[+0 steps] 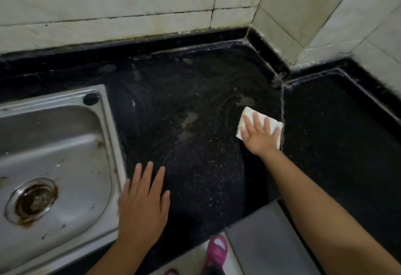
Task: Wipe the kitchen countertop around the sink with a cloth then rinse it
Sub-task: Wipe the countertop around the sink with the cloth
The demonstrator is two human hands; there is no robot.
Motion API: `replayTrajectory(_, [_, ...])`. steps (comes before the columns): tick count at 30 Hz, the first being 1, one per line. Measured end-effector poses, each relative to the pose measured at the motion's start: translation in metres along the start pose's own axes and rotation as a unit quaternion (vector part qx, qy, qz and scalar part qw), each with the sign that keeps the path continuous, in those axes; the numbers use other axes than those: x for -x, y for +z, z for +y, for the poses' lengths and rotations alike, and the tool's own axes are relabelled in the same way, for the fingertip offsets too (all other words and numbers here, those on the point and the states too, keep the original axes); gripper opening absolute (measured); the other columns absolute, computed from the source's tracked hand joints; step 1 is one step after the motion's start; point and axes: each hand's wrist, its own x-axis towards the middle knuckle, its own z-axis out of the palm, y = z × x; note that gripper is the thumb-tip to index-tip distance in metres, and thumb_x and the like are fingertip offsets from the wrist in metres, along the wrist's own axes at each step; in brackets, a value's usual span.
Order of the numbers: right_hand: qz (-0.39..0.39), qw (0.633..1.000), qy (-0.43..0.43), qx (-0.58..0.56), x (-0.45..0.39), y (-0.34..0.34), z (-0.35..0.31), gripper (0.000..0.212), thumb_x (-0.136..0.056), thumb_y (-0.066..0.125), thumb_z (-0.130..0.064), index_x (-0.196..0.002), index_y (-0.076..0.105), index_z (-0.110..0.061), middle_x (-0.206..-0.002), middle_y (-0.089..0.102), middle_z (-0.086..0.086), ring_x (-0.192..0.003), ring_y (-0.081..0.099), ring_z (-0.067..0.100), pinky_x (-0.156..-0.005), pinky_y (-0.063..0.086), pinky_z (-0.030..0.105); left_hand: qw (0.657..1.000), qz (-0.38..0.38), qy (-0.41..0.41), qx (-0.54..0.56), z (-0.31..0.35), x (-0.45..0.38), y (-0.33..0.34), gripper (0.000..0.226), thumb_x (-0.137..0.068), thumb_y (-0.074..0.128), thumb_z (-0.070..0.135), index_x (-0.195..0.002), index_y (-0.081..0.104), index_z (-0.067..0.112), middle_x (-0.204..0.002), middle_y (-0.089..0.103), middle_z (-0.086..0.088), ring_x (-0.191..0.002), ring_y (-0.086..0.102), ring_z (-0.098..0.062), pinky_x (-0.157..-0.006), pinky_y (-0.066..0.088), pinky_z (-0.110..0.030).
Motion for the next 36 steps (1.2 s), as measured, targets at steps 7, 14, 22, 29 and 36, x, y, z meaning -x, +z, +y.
replayTrajectory(7, [0.045, 0.966, -0.246, 0.061, 0.05, 0.049, -0.012, 0.057, -0.096, -0.005, -0.044, -0.132, 0.039, -0.038, -0.137, 0.052, -0.008, -0.127, 0.048, 0.026, -0.106, 0.014, 0.047, 0.997, 0.057, 0.017, 0.048, 0.056, -0.043, 0.014, 0.05, -0.093, 0.026, 0.032, -0.118, 0.057, 0.001, -0.123, 0.057, -0.022, -0.123, 0.041, -0.033, -0.088, 0.035, -0.052])
replayTrajectory(14, [0.029, 0.995, -0.077, 0.053, 0.014, 0.015, 0.152, 0.08, -0.082, -0.019, -0.061, -0.147, 0.016, -0.03, -0.153, 0.026, -0.001, -0.141, 0.025, 0.027, -0.11, 0.018, 0.052, 0.994, -0.007, 0.107, 0.022, 0.124, -0.089, 0.05, 0.063, -0.098, 0.004, 0.037, -0.12, 0.057, 0.011, -0.123, 0.06, -0.015, -0.121, 0.033, -0.025, -0.1, 0.027, -0.038])
replayTrajectory(22, [0.02, 0.998, 0.002, -0.053, -0.125, -0.048, 0.104, 0.051, -0.1, 0.013, -0.04, -0.148, -0.004, -0.031, -0.157, -0.015, -0.004, -0.143, -0.015, 0.029, -0.111, -0.009, 0.055, 0.991, -0.064, 0.12, -0.003, 0.131, -0.091, 0.062, 0.063, -0.098, 0.006, 0.039, -0.123, 0.056, 0.01, -0.13, 0.054, -0.014, -0.126, 0.031, -0.025, -0.108, 0.007, -0.033])
replayTrajectory(29, [0.034, 0.965, -0.257, 0.037, -0.081, -0.018, 0.021, 0.05, -0.099, 0.013, -0.042, -0.147, -0.001, -0.037, -0.157, -0.01, -0.008, -0.143, -0.014, 0.027, -0.112, -0.01, 0.053, 0.992, -0.057, 0.115, 0.022, 0.132, -0.092, 0.061, 0.057, -0.097, 0.01, 0.04, -0.124, 0.051, 0.011, -0.13, 0.053, -0.017, -0.126, 0.031, -0.026, -0.107, 0.013, -0.036])
replayTrajectory(36, [0.042, 0.974, -0.214, 0.058, -0.033, -0.001, 0.137, 0.093, -0.067, -0.031, -0.071, -0.144, 0.003, -0.031, -0.153, 0.0, -0.012, -0.144, 0.006, 0.021, -0.11, -0.004, 0.039, 0.991, -0.08, 0.1, 0.028, 0.134, -0.091, 0.057, 0.062, -0.098, 0.007, 0.04, -0.123, 0.055, 0.01, -0.13, 0.054, -0.015, -0.126, 0.032, -0.025, -0.107, 0.01, -0.034])
